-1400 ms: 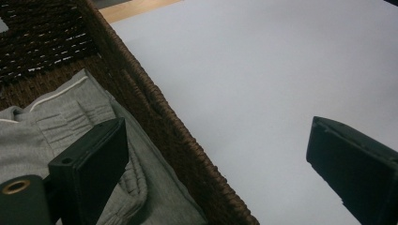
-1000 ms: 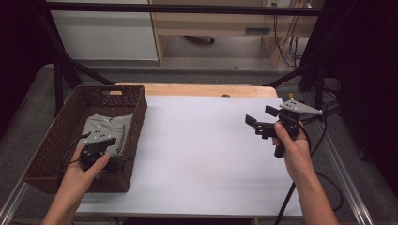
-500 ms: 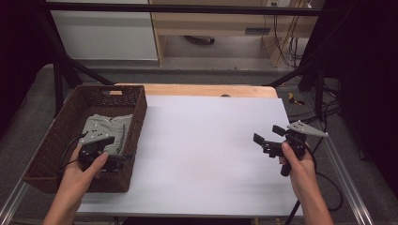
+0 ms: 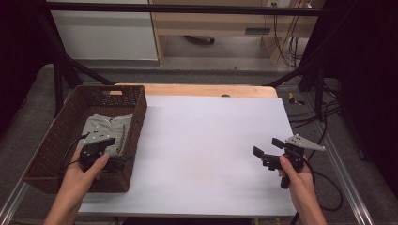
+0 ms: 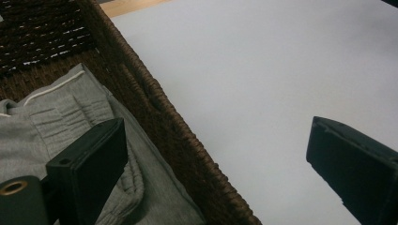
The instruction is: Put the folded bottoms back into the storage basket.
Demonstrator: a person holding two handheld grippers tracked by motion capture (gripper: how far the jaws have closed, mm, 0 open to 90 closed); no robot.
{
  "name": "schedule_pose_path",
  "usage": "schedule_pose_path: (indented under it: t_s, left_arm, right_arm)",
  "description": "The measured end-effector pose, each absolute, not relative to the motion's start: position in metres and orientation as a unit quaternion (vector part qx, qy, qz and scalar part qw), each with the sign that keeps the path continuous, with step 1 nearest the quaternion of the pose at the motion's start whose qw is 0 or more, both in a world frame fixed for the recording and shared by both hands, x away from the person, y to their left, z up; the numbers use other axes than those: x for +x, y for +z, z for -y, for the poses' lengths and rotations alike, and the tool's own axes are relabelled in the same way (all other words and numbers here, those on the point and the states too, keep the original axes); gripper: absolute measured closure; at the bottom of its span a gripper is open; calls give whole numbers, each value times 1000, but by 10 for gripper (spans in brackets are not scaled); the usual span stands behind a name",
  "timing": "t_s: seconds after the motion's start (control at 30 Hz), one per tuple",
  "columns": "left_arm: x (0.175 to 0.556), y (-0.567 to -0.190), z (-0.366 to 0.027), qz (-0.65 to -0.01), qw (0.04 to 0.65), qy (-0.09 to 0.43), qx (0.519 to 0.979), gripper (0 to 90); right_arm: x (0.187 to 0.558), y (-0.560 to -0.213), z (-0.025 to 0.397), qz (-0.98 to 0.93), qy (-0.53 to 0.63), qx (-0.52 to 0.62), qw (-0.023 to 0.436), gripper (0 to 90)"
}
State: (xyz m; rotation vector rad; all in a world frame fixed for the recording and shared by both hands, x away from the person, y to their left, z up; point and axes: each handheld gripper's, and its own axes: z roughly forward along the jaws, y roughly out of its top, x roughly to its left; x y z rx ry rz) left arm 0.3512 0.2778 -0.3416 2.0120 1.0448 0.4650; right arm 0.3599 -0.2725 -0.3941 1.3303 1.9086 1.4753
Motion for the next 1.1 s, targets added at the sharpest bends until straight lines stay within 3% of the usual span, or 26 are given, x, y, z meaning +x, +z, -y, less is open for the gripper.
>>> schedule_pose_path:
  t_s: [1.1]
  left_arm:
    - [351,-343,-278,-413,405,181,795,58]
  right_arm:
    - [353,-433,235,-719,516,430,177,89]
